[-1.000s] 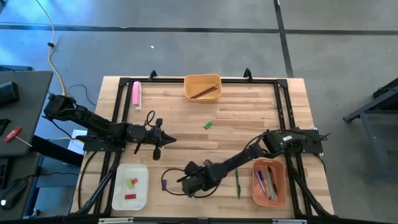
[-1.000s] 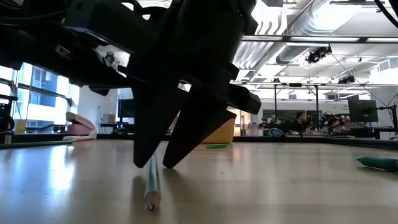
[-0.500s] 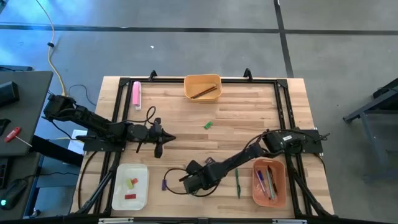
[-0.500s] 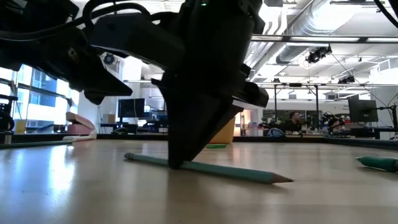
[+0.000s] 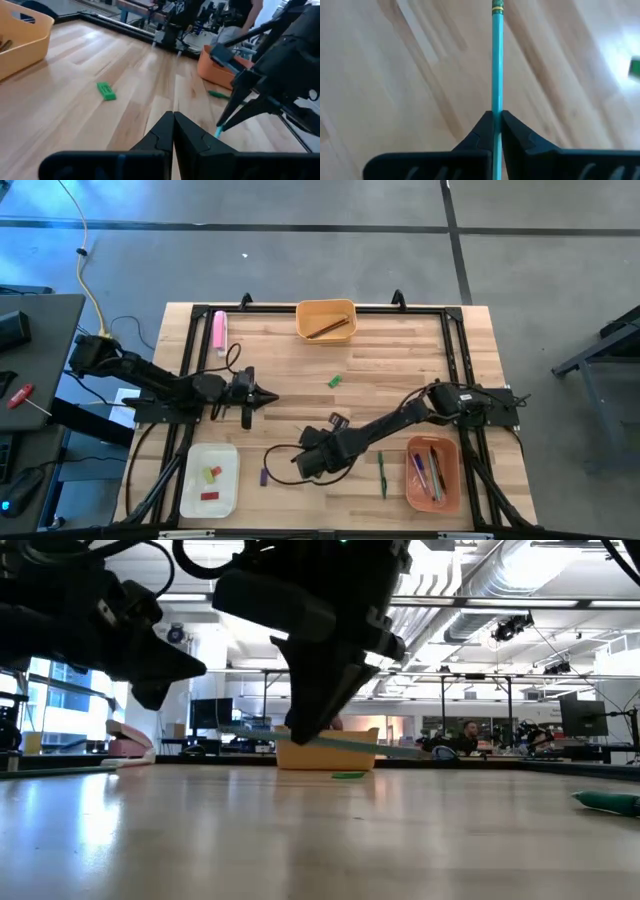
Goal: Sort crayons/erasers/pens/pencils in bins
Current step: Put the light blue pencil into the yellow bin
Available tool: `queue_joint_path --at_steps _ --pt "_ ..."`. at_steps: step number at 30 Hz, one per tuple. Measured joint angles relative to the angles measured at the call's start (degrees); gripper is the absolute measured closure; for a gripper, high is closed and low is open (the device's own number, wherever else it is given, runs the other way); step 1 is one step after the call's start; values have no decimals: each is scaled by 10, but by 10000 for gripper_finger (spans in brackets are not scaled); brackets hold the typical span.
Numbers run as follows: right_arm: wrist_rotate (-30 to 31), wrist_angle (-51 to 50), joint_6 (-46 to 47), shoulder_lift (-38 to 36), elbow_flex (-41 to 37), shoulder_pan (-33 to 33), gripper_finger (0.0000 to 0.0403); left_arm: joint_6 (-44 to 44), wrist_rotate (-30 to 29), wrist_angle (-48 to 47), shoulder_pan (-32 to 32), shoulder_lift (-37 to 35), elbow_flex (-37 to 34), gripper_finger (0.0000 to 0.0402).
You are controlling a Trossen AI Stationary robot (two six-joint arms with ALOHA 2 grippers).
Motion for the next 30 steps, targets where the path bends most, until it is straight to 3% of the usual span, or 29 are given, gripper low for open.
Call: queue_joint_path --at_steps 8,13,18,21,25,30 --pt "8 33 -109 -5 -19 -34 402 -15 33 52 50 -2 1 401" --pt "4 104 -164 -46 -123 -56 402 -6 48 56 88 -2 1 400" --pt "10 221 -209 -146 -266 -80 403 -3 65 57 124 -2 1 381" --pt "8 367 -239 -224 -376 -102 403 11 65 58 138 -2 1 364" --pt "-44 635 -269 -304 -531 -142 403 -6 77 68 144 -2 1 341" --pt "-132 978 -280 -330 -667 -183 403 -58 132 99 135 -1 16 315"
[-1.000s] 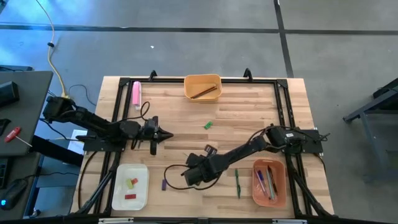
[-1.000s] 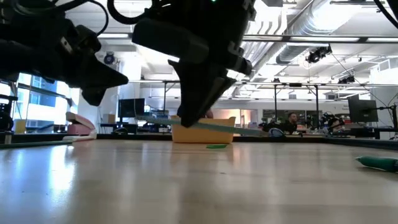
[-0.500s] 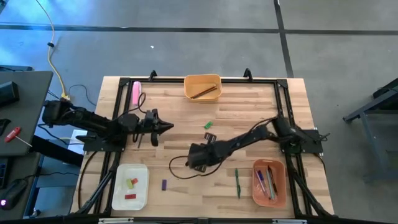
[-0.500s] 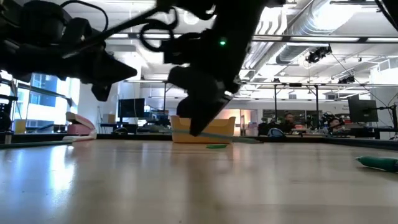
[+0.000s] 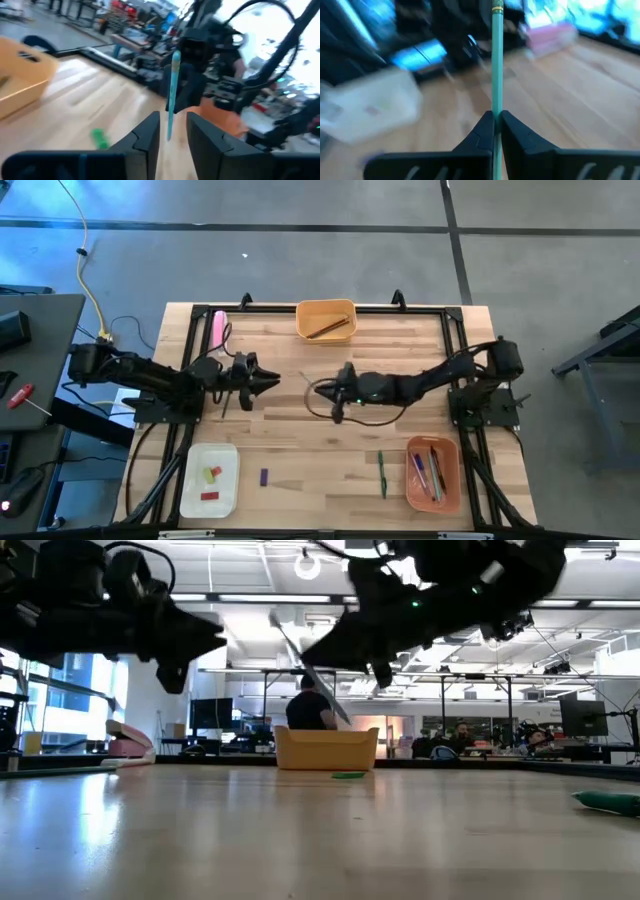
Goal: Sort crayons/erasers/pens/pencils in bins
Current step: Put the light blue pencil into the yellow bin
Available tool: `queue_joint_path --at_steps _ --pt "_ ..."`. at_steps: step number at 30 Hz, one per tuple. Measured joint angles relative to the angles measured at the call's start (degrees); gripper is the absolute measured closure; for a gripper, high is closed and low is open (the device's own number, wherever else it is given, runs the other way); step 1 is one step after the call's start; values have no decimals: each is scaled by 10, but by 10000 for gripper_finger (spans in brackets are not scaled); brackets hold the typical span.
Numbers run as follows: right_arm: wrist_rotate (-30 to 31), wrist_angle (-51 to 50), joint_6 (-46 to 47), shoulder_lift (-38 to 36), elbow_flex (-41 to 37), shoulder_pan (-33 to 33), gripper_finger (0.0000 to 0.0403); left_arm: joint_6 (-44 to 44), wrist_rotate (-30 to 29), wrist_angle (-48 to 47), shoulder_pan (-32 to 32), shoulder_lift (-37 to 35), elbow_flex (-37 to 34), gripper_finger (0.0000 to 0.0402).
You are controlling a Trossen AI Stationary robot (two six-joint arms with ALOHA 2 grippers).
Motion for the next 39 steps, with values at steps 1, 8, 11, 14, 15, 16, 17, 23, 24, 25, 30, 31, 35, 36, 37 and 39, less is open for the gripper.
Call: queue_joint_path --at_steps 1,8,11,14,15,16,17,23,24,25,30,31,35,36,37,39 --pt "-18 61 -2 4 -17 -5 403 -7 2 -1 -7 0 8 311" --pt "-49 266 -35 33 -66 -12 403 18 -37 -62 -57 12 100 283" --pt "-54 275 -44 34 -60 -11 403 32 -51 -96 -63 23 138 266" --pt "-55 302 -38 35 -56 -6 403 38 -54 -116 -64 35 167 248" --pt "-58 307 -39 35 -55 -4 403 38 -54 -116 -64 41 176 242" --pt "-60 309 -40 35 -54 -3 403 39 -54 -116 -64 47 182 238" --pt "-61 314 -40 35 -53 0 403 41 -54 -118 -64 52 187 234" --pt "-65 318 -46 35 -39 8 403 52 -23 -116 -64 92 231 225" --pt "-65 319 -52 35 -36 8 403 55 -22 -116 -64 101 237 226" --pt "-65 319 -58 35 -33 8 403 59 -23 -117 -64 110 243 226" --pt "-66 311 -60 35 -24 11 403 86 -16 -99 -69 139 266 238" --pt "-66 311 -62 35 -24 11 403 93 -16 -86 -72 142 267 243" --pt "-67 311 -63 35 -24 11 403 121 -16 -63 -83 144 267 269" --pt "-67 311 -64 35 -24 11 403 126 -15 -64 -83 143 267 276" --pt "-67 311 -63 35 -24 11 403 129 -15 -62 -83 143 267 282" --pt "-67 311 -64 35 -24 11 403 129 -15 -59 -83 143 267 292"
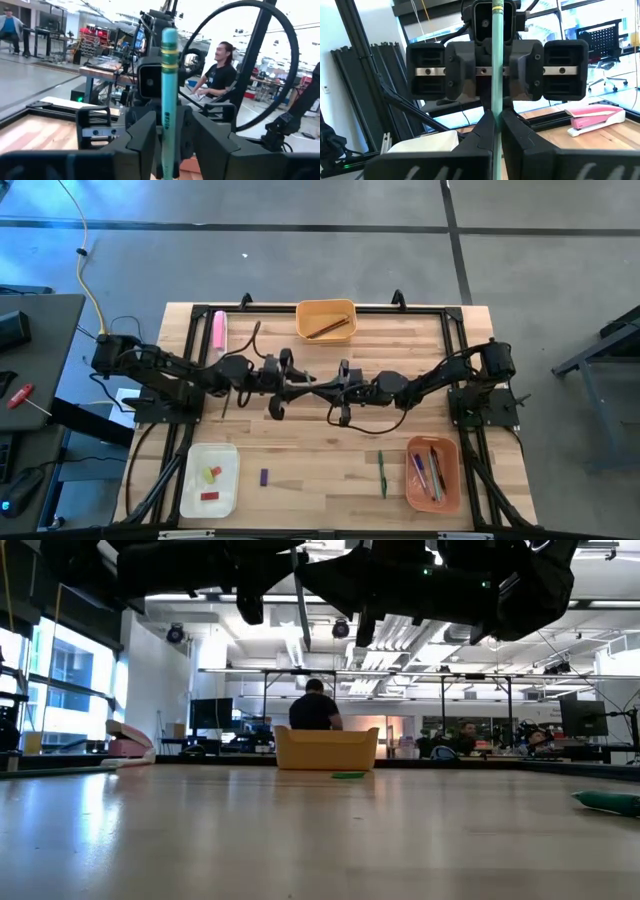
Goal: Sort crayons/erasers/pens/pencils in bins
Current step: Put the light blue pencil into the yellow bin
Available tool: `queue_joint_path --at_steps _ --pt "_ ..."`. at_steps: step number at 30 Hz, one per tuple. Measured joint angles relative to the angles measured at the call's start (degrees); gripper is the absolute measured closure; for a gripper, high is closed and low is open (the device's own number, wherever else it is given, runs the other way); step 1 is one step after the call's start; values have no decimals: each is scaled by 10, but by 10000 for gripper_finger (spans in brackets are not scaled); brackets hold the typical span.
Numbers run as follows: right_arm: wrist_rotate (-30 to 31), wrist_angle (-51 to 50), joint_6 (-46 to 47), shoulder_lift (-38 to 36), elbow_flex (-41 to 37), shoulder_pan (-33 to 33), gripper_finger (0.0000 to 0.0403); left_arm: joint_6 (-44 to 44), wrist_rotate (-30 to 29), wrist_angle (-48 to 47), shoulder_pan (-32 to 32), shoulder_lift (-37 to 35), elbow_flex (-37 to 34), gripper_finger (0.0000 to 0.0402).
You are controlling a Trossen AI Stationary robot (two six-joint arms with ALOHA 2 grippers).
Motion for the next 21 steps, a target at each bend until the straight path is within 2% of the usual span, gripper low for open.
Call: queue_joint_path --at_steps 9,21 --pt "24 10 -26 0 0 12 403 19 0 17 2 -9 0 300" --pt "25 21 -28 0 0 12 403 19 2 14 1 -11 0 300"
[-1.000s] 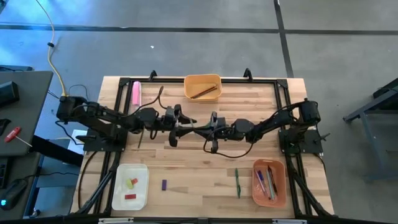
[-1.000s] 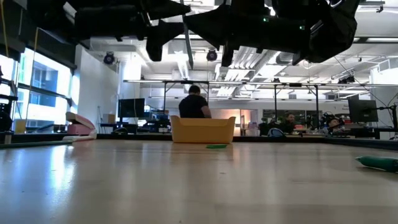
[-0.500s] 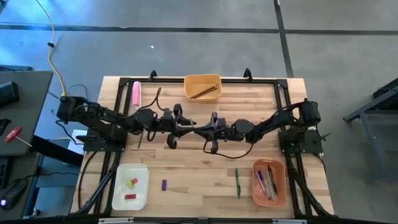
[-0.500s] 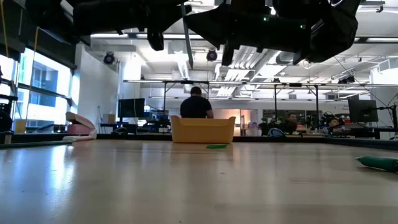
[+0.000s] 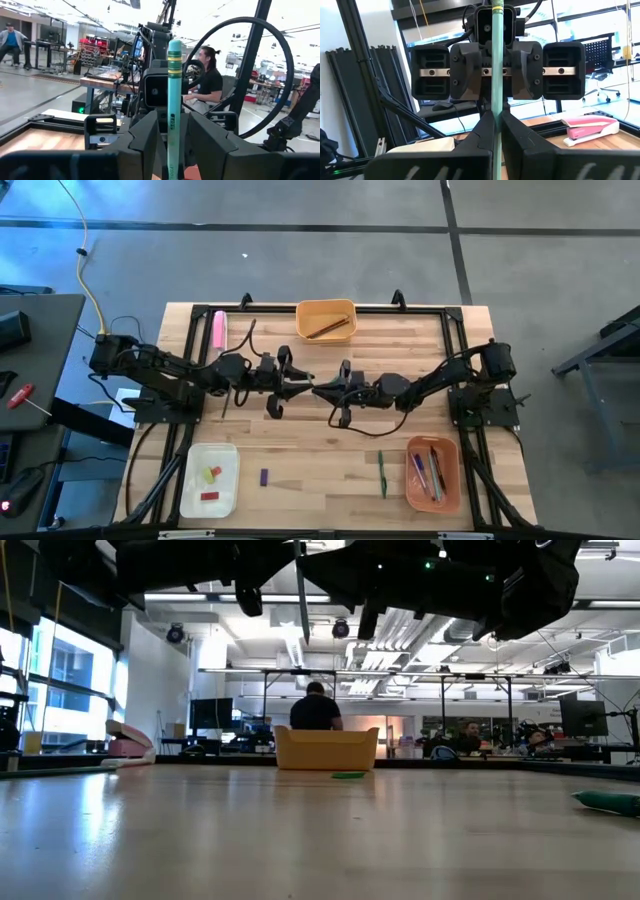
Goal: Sort crayons/erasers/pens/pencils in bins
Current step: Put the light blue pencil into the yellow bin
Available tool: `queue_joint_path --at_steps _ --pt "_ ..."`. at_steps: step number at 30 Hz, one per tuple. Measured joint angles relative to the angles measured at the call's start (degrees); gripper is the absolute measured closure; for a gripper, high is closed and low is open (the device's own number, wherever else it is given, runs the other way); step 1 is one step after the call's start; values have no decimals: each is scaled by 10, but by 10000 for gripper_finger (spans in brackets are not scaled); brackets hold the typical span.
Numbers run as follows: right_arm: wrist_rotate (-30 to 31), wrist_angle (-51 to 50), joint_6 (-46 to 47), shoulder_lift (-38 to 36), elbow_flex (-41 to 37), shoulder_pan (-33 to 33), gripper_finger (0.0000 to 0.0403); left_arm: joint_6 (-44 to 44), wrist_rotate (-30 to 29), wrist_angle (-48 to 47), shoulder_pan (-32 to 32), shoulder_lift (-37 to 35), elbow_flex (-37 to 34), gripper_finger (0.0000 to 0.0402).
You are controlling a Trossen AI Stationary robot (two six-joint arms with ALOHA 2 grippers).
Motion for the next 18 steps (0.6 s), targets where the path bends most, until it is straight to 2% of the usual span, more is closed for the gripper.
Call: queue_joint_path --at_steps 5,12,15,18 --pt "0 0 -2 0 0 0 403 0 4 2 0 0 0 317" --pt "4 0 -1 0 0 0 402 14 9 2 0 0 0 386" --pt "31 0 1 0 0 1 397 13 3 2 0 0 0 390" --pt "60 -6 2 0 1 5 375 16 -2 1 1 1 0 388"
